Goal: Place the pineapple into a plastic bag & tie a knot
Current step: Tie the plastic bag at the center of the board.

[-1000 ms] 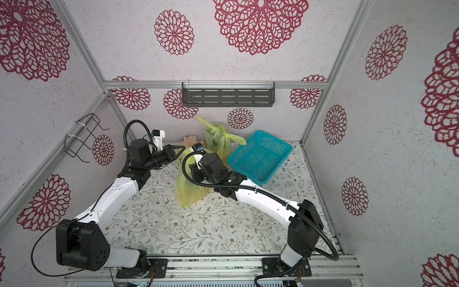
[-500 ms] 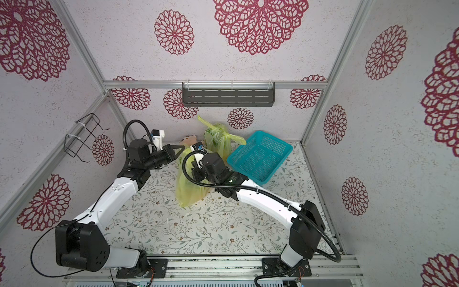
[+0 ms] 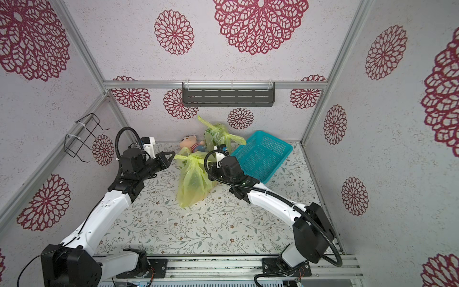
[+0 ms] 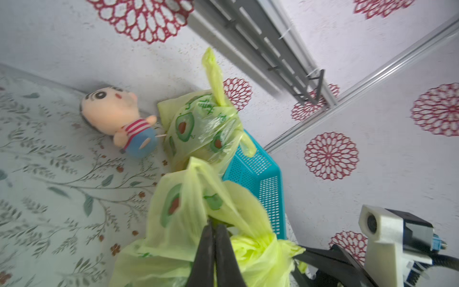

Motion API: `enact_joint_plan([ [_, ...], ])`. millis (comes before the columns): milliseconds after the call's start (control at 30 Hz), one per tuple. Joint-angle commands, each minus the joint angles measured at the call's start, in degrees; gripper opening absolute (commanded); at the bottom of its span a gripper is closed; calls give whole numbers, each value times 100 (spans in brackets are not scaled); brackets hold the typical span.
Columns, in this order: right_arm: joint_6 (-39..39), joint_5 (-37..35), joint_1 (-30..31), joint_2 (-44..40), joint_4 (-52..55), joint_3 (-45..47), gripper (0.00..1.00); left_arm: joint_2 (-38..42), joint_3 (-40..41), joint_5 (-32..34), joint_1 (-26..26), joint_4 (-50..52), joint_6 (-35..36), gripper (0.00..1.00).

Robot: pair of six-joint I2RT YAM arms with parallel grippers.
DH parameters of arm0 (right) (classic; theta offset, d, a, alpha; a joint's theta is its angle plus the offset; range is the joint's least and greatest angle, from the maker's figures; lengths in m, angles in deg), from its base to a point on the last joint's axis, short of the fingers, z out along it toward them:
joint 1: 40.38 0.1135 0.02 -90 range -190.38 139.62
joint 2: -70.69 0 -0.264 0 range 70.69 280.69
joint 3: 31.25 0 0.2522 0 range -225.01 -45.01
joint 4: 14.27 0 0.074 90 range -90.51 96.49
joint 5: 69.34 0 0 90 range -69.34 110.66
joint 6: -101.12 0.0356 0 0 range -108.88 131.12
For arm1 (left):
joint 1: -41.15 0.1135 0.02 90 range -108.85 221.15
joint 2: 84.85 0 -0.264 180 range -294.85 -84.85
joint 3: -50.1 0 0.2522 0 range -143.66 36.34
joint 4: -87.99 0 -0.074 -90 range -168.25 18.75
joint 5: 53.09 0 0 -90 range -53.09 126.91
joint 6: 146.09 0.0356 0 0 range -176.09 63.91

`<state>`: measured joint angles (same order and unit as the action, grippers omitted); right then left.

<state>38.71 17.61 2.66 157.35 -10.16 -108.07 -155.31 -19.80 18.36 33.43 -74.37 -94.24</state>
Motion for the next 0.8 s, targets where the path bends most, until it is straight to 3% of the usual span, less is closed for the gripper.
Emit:
enact_joint_plan([
  [0,469,-332,-226,-225,-161,117,0,68,28,470,370,479,436,0],
  [200,-122,-373,-327,-357,103,-597,0,198,-884,529,624,1271,870,0],
  [433,-281,-126,-444,-491,410,-1366,0,295,-1765,624,907,1570,1134,0],
  [600,-246,104,-503,-478,482,-1507,0,397,-1748,543,1052,1617,1104,0],
  [767,-185,328,-552,-293,574,-1457,0,547,-1199,362,1054,1355,870,0],
])
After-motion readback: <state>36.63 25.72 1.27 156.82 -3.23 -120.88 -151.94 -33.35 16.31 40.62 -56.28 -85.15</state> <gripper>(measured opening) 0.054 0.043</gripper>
